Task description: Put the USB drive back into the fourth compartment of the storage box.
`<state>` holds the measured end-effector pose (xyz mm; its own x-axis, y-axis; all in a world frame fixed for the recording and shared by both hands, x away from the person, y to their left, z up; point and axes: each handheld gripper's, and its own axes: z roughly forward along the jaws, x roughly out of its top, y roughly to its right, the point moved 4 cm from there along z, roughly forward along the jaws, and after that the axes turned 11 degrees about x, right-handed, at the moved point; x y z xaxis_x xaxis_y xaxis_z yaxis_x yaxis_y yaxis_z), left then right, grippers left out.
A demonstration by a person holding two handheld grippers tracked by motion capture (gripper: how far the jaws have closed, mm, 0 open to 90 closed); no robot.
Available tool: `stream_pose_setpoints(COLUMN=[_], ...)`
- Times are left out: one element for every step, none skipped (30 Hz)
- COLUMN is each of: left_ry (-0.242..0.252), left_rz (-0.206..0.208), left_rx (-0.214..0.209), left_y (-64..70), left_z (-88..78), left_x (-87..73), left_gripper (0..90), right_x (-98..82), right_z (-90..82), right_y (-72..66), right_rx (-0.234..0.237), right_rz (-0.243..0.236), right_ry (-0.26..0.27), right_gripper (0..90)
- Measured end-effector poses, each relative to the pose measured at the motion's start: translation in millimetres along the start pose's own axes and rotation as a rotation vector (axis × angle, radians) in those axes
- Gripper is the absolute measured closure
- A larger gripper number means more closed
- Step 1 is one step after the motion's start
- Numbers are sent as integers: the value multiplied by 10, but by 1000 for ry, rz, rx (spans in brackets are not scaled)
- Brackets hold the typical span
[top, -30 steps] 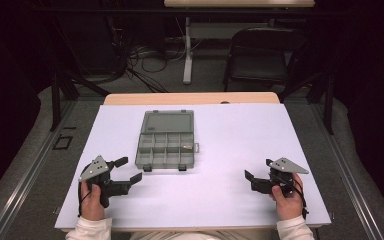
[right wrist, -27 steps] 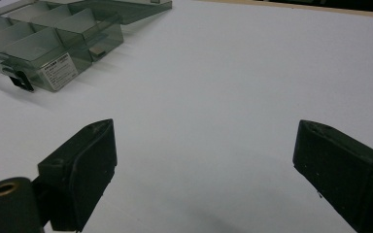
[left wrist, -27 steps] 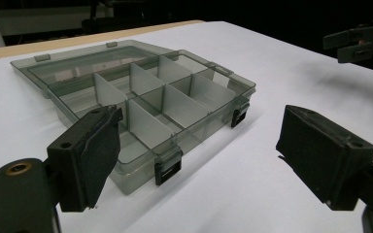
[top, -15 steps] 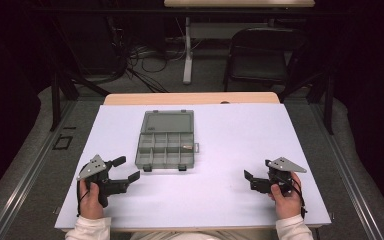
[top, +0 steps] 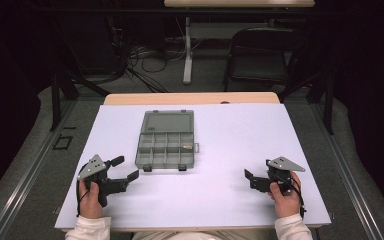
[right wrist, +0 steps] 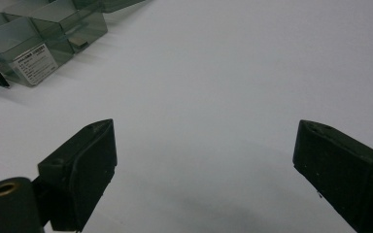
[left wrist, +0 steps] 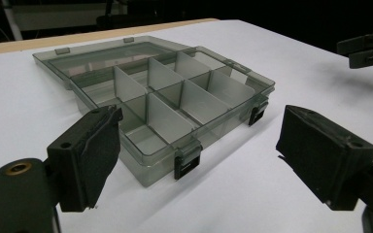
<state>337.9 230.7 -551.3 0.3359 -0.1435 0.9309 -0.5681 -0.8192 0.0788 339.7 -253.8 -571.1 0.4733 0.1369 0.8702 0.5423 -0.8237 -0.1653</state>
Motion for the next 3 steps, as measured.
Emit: stream_pose_setpoints(left_ry=[-7,-9,-6], left_rz=[1,4,2], left_rx=[5,4,9], left_y=[-6,-14,-20], left_z=[0,2,5], left_x=[-1,-1,-2], left_gripper=[157,157,157], right_x=[-2,-2,-1], right_z=[-5,-12,-17], right_y=[0,4,8], right_rx=[-2,-5,-4], right_rz=[2,4,7], right_ry=[1,4,10], right_gripper=[86,86,86])
